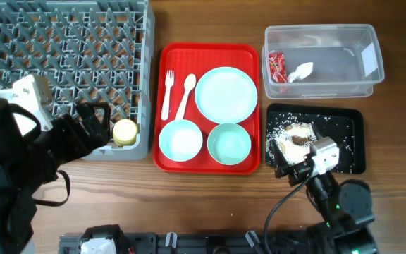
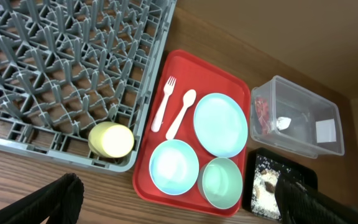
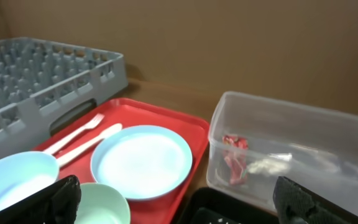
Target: Sort waste into correct bins and load items into the dishwasher rack
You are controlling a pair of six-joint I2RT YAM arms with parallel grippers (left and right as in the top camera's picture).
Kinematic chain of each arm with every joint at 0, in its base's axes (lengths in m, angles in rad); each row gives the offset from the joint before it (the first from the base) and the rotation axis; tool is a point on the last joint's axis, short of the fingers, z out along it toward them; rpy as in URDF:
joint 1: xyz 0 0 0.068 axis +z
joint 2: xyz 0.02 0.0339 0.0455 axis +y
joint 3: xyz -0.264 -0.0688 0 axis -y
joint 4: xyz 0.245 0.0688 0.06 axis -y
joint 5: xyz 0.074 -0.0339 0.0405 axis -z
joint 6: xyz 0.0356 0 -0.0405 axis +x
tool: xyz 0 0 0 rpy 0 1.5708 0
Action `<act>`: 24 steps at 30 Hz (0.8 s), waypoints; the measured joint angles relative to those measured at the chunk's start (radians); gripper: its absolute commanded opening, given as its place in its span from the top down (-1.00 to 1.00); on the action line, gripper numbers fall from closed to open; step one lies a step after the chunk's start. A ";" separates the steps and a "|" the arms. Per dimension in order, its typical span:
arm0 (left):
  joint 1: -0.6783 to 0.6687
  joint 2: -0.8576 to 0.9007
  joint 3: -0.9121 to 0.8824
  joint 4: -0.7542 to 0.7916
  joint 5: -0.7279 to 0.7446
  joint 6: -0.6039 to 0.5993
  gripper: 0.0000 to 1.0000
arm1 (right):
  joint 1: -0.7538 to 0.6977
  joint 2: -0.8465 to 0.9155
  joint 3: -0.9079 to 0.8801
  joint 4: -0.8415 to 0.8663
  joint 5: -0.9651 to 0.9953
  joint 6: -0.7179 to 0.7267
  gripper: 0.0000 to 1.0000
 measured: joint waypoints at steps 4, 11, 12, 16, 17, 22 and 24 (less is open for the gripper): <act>0.000 0.000 0.000 0.000 0.000 0.000 -1.00 | -0.017 -0.072 -0.111 0.100 -0.003 0.026 -1.00; 0.000 0.000 0.000 0.000 0.000 0.000 -1.00 | -0.017 -0.105 -0.210 0.208 -0.006 0.034 -1.00; 0.000 0.000 0.000 0.000 0.000 0.000 -1.00 | -0.017 -0.105 -0.212 0.208 -0.006 0.034 -1.00; 0.000 0.000 0.000 0.000 0.000 0.000 -1.00 | -0.017 -0.105 -0.212 0.213 -0.006 0.034 -1.00; 0.000 0.000 0.000 0.000 0.000 0.000 -1.00 | -0.017 -0.105 -0.212 0.213 -0.006 0.034 -0.99; 0.000 0.000 0.000 0.000 0.000 0.000 -1.00 | -0.017 -0.105 -0.212 0.213 -0.006 0.034 -1.00; 0.000 0.000 0.000 0.000 0.000 0.000 -1.00 | -0.017 -0.105 -0.212 0.213 -0.006 0.034 -1.00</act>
